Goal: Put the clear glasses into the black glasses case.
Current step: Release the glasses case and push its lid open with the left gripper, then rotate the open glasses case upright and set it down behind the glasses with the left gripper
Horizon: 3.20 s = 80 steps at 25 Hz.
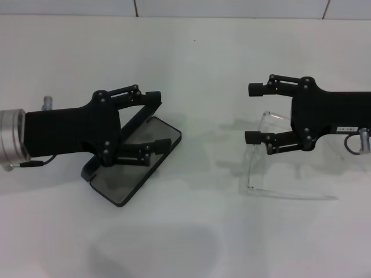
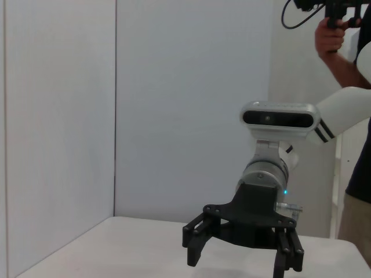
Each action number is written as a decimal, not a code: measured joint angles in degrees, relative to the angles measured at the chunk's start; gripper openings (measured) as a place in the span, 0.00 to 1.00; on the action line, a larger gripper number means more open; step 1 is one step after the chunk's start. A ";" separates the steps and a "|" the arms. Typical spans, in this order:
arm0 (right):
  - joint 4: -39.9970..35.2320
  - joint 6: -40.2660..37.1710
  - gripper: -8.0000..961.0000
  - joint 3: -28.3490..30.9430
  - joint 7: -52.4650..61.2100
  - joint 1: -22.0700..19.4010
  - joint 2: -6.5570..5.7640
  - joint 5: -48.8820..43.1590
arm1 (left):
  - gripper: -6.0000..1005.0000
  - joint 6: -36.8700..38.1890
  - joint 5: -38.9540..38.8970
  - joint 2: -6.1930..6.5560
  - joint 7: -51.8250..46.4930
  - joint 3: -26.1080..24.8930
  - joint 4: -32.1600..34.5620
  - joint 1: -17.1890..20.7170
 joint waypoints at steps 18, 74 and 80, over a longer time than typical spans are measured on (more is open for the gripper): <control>-0.60 0.17 0.91 1.20 -0.36 -0.02 0.59 -1.46 | 0.88 -2.44 5.22 0.46 -19.77 -5.66 5.71 -1.60; -8.29 -1.61 0.91 1.49 -1.96 -0.83 5.84 -23.13 | 0.20 -26.14 38.81 -6.94 -19.62 -9.96 19.06 -11.65; -8.45 -1.24 0.91 2.84 -2.26 -2.60 6.26 -23.75 | 0.20 -26.50 40.46 -7.65 -16.27 -5.96 15.18 -16.17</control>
